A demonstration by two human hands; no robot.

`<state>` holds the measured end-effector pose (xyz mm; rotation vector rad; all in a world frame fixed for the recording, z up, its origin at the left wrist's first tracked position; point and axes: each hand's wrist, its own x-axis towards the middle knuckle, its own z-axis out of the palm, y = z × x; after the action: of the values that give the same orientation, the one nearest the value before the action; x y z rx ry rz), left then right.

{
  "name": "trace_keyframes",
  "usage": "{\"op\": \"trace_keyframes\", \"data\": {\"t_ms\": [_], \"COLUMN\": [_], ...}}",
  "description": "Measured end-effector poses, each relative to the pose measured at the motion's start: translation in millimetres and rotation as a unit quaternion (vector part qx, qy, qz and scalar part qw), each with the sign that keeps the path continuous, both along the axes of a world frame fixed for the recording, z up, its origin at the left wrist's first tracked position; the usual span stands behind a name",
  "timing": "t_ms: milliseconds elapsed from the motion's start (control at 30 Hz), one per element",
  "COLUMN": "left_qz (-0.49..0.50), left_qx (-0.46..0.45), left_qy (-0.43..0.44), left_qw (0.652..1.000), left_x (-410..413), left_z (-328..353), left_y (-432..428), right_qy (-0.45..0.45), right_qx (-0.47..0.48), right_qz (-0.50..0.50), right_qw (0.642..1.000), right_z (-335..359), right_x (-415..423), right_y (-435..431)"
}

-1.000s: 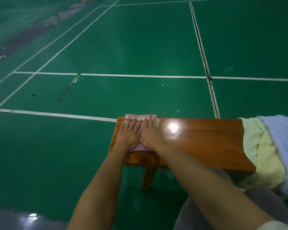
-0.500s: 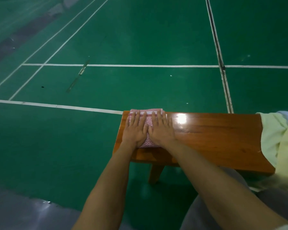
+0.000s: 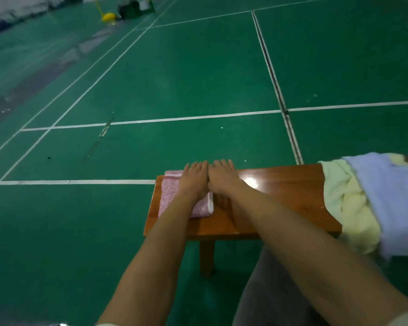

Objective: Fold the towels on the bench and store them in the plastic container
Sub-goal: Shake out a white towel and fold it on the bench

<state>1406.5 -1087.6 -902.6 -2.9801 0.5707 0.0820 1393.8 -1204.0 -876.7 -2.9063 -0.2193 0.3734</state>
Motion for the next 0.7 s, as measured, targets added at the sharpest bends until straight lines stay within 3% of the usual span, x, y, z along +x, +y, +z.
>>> {"op": "trace_keyframes", "data": {"t_ms": [200,700], "left_qz": [-0.043,-0.184], "left_qx": [-0.063,-0.098], "left_qy": [-0.021,-0.018], "left_qw": [0.997,0.978], "left_x": [-9,-62], "left_z": [32,72], "left_y": [-75,-276], "right_qy": [-0.011,0.015], "right_qx": [0.005,-0.015], "right_qz": [-0.070,-0.210], "right_qw": [0.997,0.977], "right_z": [22,53], "right_x": [-20,-96], "right_y": [-74,-264]}}
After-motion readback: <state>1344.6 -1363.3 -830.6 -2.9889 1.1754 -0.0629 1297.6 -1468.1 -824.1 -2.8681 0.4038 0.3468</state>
